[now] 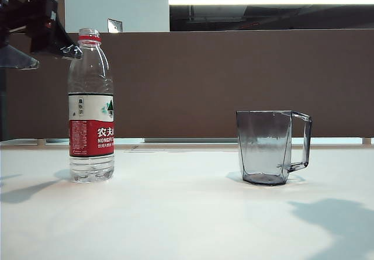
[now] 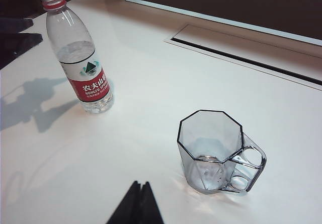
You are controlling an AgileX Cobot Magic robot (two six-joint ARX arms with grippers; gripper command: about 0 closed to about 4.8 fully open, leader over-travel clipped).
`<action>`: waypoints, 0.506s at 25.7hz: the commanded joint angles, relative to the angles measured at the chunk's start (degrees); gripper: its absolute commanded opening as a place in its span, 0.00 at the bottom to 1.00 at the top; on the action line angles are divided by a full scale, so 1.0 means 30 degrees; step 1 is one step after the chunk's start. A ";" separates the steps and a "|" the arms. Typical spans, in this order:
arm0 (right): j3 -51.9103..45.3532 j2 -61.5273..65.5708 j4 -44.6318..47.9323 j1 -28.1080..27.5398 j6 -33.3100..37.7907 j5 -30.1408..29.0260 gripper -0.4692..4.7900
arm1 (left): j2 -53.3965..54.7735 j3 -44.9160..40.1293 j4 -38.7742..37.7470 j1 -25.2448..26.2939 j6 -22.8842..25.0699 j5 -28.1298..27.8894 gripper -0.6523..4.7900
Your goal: Pick up the mineral water bottle with the left hand on the table and pour water into the mug until it's half full.
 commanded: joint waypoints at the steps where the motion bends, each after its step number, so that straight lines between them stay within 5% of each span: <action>1: 0.0080 -0.0044 0.0335 0.0015 -0.0073 -0.0029 0.07 | 0.0481 0.0058 0.0772 -0.0080 0.0146 0.0051 0.94; 13: 0.0080 -0.0015 0.0342 0.0015 -0.0073 -0.0029 0.07 | 0.1800 0.0073 0.2135 -0.0124 -0.0022 0.0058 0.94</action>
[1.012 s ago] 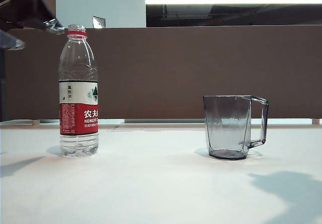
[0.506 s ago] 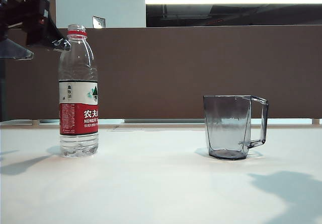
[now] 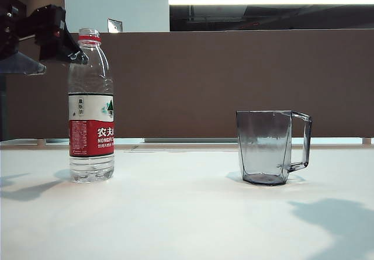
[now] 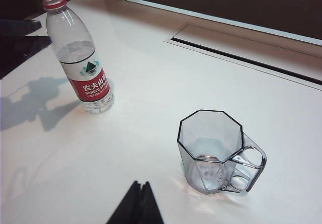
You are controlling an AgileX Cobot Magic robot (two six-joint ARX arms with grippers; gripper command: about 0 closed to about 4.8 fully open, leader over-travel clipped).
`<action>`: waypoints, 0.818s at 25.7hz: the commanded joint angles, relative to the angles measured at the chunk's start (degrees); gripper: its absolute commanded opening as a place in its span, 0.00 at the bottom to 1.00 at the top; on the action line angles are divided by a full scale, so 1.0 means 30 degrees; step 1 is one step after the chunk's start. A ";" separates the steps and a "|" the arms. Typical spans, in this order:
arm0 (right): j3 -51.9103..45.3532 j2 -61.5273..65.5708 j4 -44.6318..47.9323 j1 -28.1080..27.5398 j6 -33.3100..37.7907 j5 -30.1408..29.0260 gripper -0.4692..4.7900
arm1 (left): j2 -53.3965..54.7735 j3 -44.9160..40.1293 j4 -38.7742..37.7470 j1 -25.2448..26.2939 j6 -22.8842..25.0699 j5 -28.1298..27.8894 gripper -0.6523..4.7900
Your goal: Pick up the mineral water bottle with the left hand on the table and pour water into the mug until it's half full.
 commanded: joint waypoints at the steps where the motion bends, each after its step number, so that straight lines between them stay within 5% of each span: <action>1: 0.0080 -0.0015 0.0342 -0.0007 -0.0066 -0.0029 0.07 | 0.0430 0.0066 0.0809 -0.0007 0.0000 0.0051 0.94; 10: 0.0080 0.0051 0.0342 -0.0007 -0.0066 -0.0029 0.07 | 0.1297 0.0066 0.2025 -0.1647 0.0313 0.0058 0.94; 21: 0.0095 0.0051 0.0350 -0.0022 -0.0058 -0.0036 0.07 | 0.3570 0.0066 0.4240 -0.1479 0.0474 0.0066 0.94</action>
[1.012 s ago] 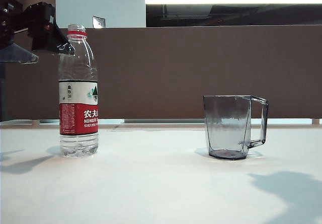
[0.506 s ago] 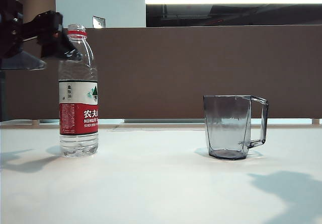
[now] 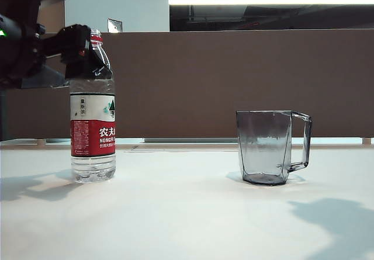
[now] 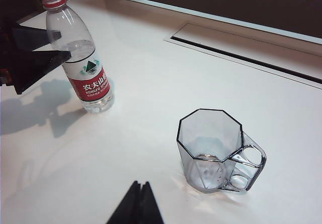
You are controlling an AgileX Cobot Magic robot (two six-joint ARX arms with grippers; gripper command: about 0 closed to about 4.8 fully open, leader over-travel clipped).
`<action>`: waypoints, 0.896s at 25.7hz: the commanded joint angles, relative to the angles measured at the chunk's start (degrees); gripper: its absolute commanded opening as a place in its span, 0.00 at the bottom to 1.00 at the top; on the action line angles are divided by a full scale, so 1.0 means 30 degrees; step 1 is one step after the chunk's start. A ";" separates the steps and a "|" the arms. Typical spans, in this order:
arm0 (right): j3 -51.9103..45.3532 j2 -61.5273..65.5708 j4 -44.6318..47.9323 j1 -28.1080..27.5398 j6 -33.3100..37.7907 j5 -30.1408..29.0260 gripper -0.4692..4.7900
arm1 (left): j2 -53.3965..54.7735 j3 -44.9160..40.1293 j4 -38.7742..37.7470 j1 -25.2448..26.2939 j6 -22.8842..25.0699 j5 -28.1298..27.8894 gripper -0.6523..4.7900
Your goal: Pick up the mineral water bottle with the left hand on the table and pour water into the mug until it's half full.
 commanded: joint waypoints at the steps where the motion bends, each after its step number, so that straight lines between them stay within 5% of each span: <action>1: 0.0087 -0.0051 0.0350 -0.0007 -0.0058 -0.0036 0.07 | 0.0532 0.0051 0.1202 -0.0029 0.0073 0.0073 0.94; 11: 0.0095 -0.0051 0.0342 -0.0007 -0.0058 -0.0109 0.07 | 0.3694 0.0051 0.3963 0.0627 0.0138 0.0073 0.98; 23: 0.0087 -0.0044 0.0335 -0.0007 -0.0058 -0.0117 0.07 | 0.4029 0.0058 0.4371 0.0780 0.0197 0.0073 0.98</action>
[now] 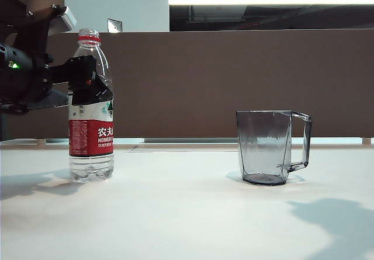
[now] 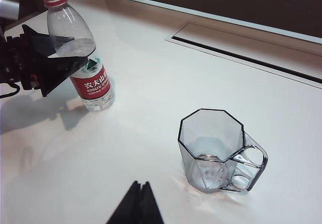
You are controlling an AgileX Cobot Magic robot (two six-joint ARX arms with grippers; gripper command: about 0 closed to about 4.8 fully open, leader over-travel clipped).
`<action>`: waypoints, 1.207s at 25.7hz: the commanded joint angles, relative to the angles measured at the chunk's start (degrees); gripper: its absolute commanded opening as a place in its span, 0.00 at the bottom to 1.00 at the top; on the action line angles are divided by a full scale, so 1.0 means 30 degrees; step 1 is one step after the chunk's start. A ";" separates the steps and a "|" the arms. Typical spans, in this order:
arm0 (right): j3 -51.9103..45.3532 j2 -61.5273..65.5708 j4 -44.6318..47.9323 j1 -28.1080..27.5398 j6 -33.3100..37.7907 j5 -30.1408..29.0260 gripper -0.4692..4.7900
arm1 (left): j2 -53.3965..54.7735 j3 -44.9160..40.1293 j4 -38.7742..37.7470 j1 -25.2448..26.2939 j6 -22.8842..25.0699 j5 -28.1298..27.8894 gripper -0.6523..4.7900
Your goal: Pick up the mineral water bottle with the left hand on the table and pour water into the mug until it's half full.
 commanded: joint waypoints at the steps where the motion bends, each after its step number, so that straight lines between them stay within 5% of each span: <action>1: 0.0087 -0.0044 0.0335 -0.0007 -0.0058 -0.0044 0.07 | 0.0117 0.0044 0.0430 0.0022 0.0095 0.0029 0.98; 26: 0.0087 -0.0044 0.0335 -0.0007 -0.0058 -0.0036 0.07 | 0.2193 0.0787 0.1683 0.0015 -0.0051 0.0036 0.95; 29: 0.0095 -0.0044 0.0335 -0.0007 -0.0058 -0.0044 0.07 | 0.2193 0.0787 0.1690 0.0015 -0.0051 0.0036 0.89; 31: 0.0095 -0.0044 0.0335 -0.0007 -0.0058 -0.0036 0.07 | 0.2193 0.0787 0.1690 0.0015 -0.0058 0.0036 0.70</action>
